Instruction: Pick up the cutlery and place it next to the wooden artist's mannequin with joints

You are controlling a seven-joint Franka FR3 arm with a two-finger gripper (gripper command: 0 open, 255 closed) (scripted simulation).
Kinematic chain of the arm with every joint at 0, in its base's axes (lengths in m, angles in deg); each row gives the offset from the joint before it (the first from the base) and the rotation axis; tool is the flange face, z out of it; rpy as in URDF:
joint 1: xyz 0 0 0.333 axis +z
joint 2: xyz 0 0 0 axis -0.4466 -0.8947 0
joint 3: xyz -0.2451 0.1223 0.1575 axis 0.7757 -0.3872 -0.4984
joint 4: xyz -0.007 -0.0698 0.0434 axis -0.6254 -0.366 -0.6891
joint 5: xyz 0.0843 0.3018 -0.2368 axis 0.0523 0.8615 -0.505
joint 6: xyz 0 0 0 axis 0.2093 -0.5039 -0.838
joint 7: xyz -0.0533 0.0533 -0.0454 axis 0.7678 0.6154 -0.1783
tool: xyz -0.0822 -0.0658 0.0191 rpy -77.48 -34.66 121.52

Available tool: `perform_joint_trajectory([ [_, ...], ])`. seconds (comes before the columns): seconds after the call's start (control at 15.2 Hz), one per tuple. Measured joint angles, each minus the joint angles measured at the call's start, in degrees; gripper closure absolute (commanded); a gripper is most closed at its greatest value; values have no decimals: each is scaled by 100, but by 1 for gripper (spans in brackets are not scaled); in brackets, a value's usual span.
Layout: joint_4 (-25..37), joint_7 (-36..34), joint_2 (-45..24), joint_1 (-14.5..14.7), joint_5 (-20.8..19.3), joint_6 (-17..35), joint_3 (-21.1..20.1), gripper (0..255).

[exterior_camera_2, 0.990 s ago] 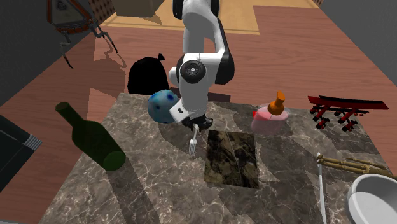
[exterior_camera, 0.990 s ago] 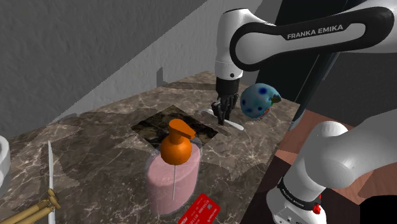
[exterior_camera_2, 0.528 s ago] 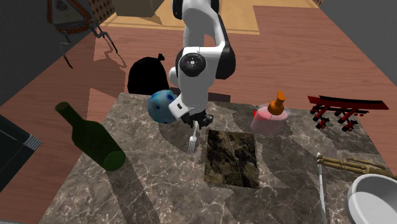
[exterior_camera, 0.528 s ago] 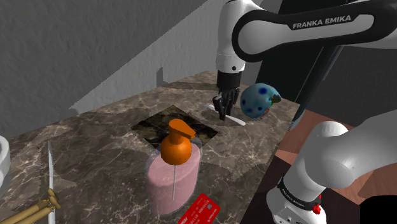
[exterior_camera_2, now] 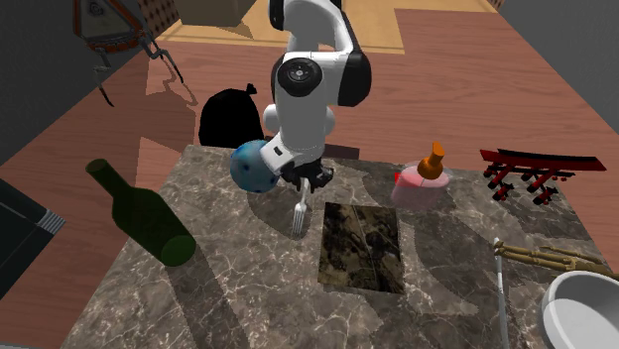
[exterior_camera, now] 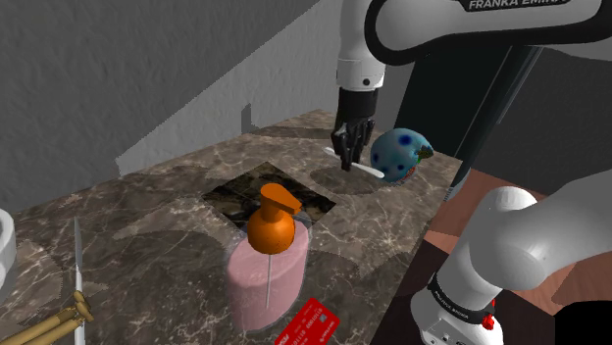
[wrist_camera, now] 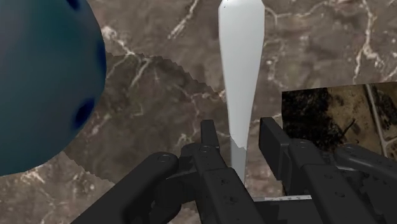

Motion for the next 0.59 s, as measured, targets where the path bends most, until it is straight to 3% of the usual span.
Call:
perform_joint_trajectory([
  [0.59, 776, -28, -93, -18, -37, -683, 38, 255],
])
